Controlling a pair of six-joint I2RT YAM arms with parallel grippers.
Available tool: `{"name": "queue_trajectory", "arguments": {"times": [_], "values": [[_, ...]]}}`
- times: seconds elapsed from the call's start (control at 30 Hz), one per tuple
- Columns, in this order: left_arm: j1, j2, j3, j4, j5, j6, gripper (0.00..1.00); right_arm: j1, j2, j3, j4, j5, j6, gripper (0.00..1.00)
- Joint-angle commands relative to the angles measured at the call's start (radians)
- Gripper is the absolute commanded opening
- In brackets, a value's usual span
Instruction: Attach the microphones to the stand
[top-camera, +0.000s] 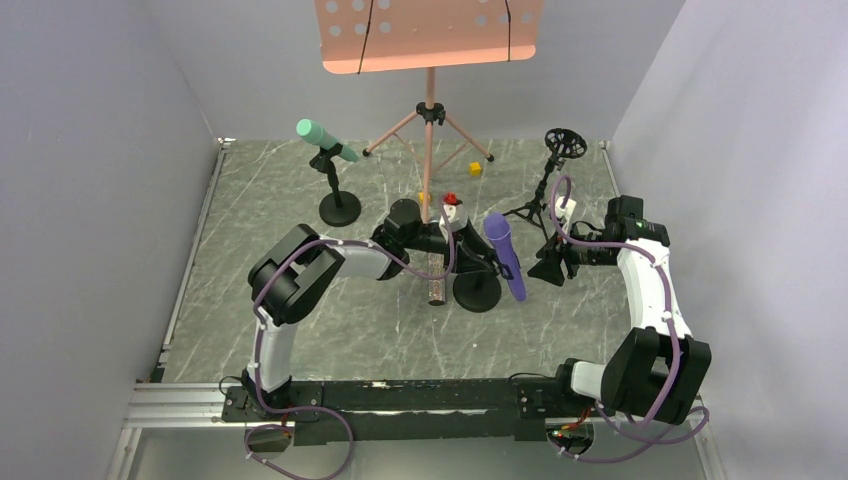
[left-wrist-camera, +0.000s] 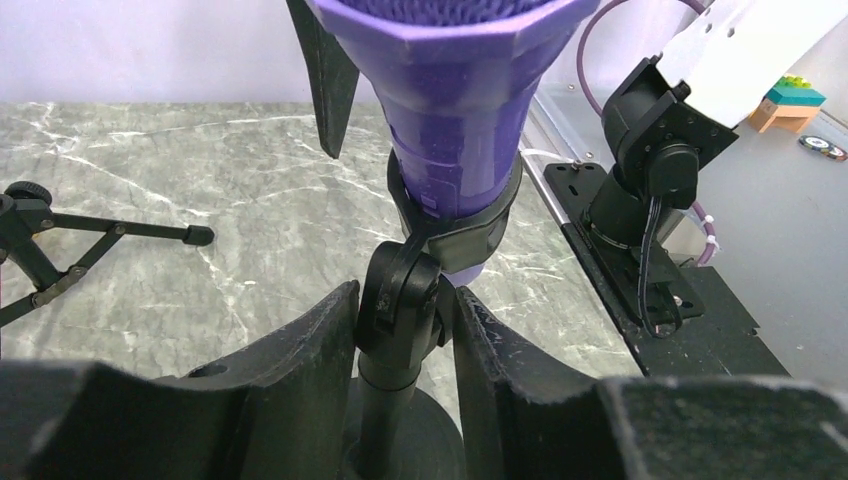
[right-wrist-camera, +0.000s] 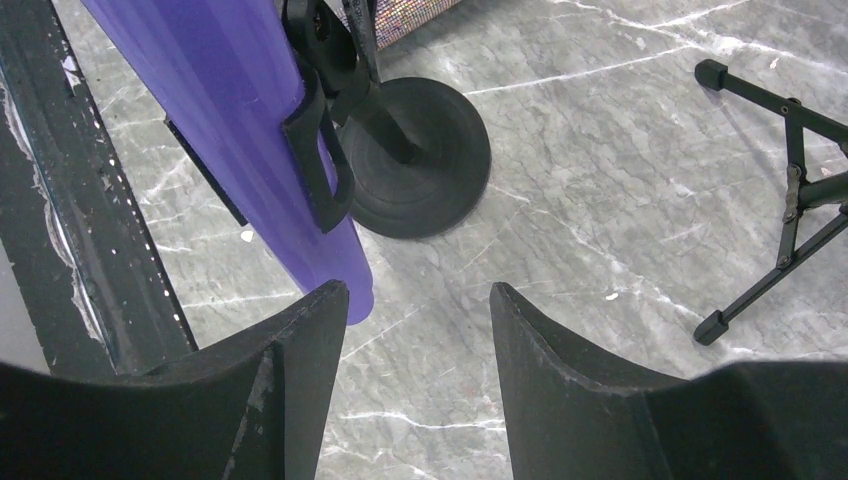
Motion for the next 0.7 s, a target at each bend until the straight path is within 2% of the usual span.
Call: {"name": "queue_trajectory", "arguments": {"times": [0.0, 0.07, 0.2, 0.27, 0.43, 0.67], "values": [[-0.026, 0.013, 0.012, 0.080, 0.005, -0.012, 0.43, -0.003, -0.021, 0.002, 0.023, -0.036, -0.009, 0.60], [-0.032, 0.011, 0.012, 0.070, -0.007, -0.004, 0.35, -0.003, -0.020, 0.003, 0.024, -0.035, -0.008, 0.60], [-0.033, -0.016, -0.027, 0.130, -0.038, -0.023, 0.08, -0.004, -0.025, 0.004, 0.022, -0.034, -0.008, 0.60], [-0.033, -0.051, -0.067, 0.176, -0.065, -0.049, 0.00, -0.004, -0.027, 0.005, 0.022, -0.034, -0.007, 0.60], [-0.033, -0.188, -0.239, 0.374, -0.134, -0.138, 0.00, -0.004, -0.034, 0.008, 0.025, -0.030, 0.000, 0.60], [-0.028, -0.469, -0.435, 0.380, -0.218, -0.151, 0.00, -0.004, -0.045, 0.006, 0.033, -0.030, 0.008, 0.60]]}}
